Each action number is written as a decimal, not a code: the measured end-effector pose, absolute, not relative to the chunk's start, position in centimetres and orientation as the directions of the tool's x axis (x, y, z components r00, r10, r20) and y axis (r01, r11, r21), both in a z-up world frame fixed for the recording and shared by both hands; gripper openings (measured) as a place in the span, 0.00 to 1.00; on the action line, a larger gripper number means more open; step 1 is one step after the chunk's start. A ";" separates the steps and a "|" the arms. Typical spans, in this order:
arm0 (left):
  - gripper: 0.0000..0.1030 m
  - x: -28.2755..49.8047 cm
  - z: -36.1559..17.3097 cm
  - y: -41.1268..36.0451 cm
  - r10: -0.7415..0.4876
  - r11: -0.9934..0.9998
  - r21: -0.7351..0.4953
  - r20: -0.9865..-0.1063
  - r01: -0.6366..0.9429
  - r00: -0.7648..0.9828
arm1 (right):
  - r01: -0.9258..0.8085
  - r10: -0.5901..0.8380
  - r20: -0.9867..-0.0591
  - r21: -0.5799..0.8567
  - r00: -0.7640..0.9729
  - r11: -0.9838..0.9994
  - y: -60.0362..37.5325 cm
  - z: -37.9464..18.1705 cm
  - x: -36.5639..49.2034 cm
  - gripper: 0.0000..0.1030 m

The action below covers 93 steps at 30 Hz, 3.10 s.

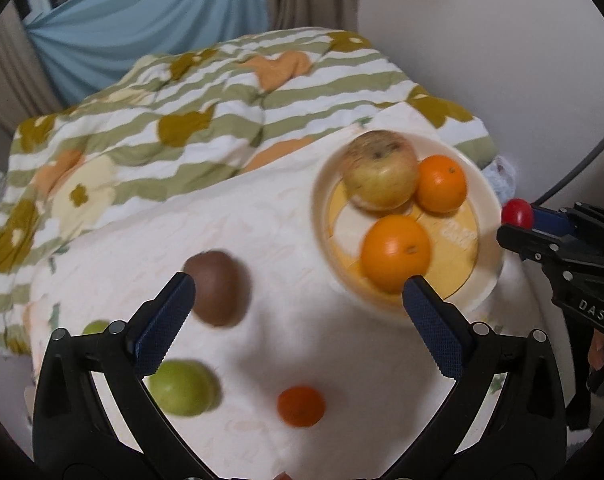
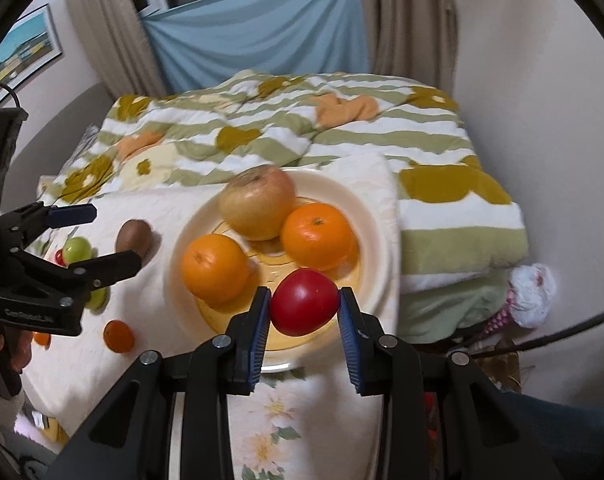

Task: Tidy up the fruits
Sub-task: 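Lower the red tomato onto the plate and open the right tool, then move both tools back over the remaining fruits, then grasp a small tangerine with the left tool while the right tool grasps the large green pomelo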

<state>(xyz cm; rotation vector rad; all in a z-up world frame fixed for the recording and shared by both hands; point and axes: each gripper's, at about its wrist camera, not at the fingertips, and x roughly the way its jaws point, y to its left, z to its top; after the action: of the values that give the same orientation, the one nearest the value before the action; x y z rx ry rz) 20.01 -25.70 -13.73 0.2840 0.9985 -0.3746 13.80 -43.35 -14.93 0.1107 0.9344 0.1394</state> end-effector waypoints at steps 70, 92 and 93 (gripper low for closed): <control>1.00 6.4 -11.0 1.9 0.043 0.999 0.043 -0.840 -0.012 0.540 | -0.288 0.243 -0.768 0.079 0.592 0.954 -23.8 -10.3 10.7 1.00; 0.79 7.5 -21.2 2.8 -0.016 0.992 -0.068 -0.895 -0.102 0.445 | -0.417 0.292 -0.824 0.074 0.486 0.906 -17.6 -18.3 15.6 1.00; 0.77 7.6 -21.5 2.6 -0.014 0.993 -0.066 -0.896 -0.103 0.444 | -0.422 0.297 -0.826 0.080 0.480 0.903 -17.5 -18.5 15.8 0.99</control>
<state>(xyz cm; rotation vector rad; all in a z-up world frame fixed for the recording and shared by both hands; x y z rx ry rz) 7.61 2.60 -21.48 -0.1164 1.1097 0.0554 15.81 -17.49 -18.53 -0.1410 0.9768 0.4398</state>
